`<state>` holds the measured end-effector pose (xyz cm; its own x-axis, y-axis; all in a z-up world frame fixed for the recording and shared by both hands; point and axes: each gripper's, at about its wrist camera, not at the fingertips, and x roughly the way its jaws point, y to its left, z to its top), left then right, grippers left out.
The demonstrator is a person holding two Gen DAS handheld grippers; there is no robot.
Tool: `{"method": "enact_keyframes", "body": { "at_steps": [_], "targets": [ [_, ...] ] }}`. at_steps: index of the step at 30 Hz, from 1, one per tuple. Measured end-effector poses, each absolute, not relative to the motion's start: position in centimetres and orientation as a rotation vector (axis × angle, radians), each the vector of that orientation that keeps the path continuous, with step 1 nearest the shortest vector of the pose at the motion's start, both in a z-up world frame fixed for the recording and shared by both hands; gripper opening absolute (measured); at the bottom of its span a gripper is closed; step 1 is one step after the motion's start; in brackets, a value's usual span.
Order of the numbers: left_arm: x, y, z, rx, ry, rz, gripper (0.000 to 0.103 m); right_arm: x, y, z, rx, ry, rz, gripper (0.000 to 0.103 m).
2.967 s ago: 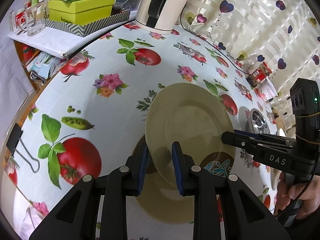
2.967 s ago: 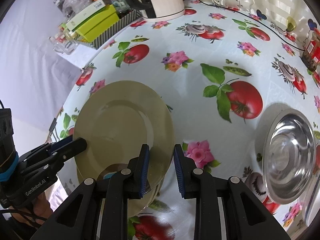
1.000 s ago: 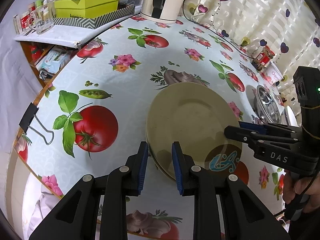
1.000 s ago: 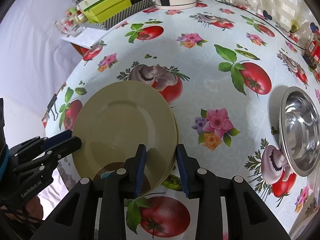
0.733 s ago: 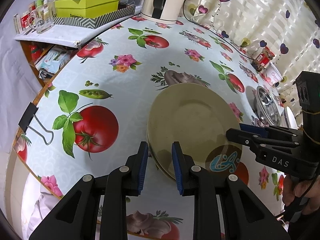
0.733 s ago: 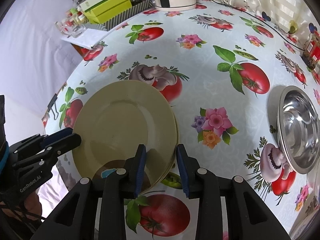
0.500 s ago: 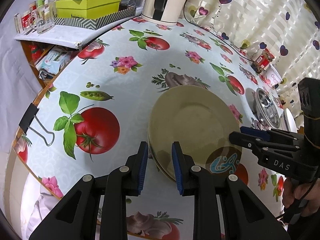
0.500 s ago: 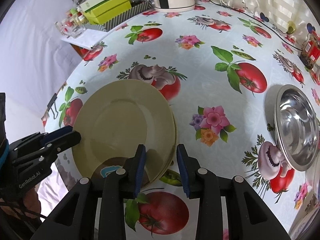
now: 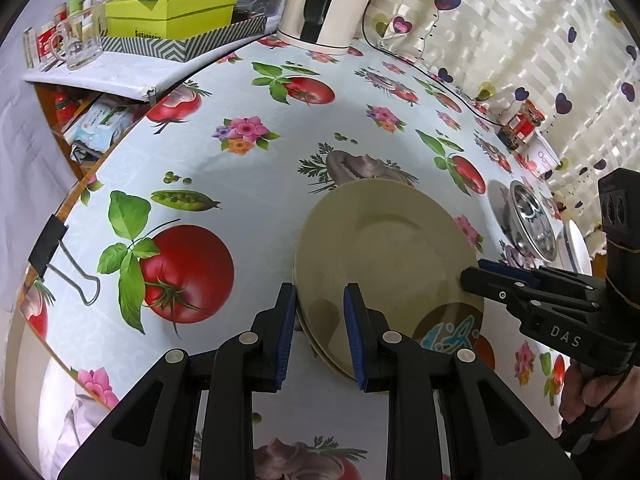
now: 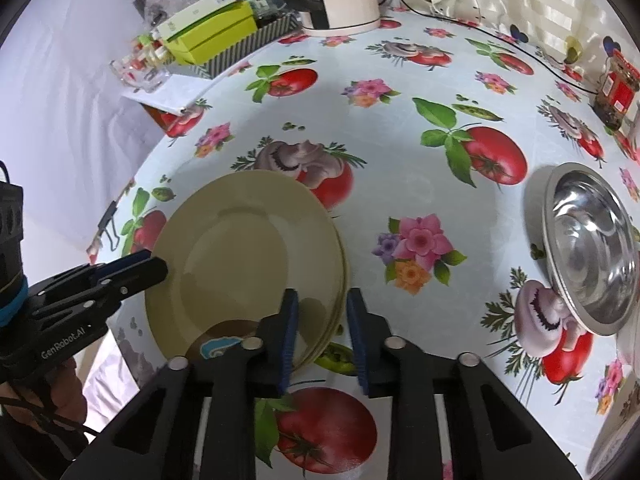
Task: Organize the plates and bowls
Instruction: 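Lower the held beige plate onto the plate stack with the left gripper, then open the left gripper and lift it off the plate stack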
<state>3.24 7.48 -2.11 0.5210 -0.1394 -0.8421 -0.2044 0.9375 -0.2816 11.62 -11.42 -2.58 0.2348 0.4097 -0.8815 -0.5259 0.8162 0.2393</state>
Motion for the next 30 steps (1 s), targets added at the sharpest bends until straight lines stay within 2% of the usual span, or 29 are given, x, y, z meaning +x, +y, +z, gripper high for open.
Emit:
{"method": "enact_keyframes", "body": {
  "at_steps": [17,22,30],
  "targets": [
    [2.6,7.5,-0.9,-0.353,0.991,0.062,0.025,10.4,-12.7,-1.9,-0.090,1.144,0.646,0.021],
    [2.5,6.6,0.4,-0.345,0.962,0.035,0.025,9.2,-14.8,-0.4,-0.055,1.088,0.630,0.027],
    [2.8,4.0,1.7,-0.316,0.944,-0.033,0.025,7.6,-18.3,1.6,-0.009,1.015,0.579,0.029]
  ]
}}
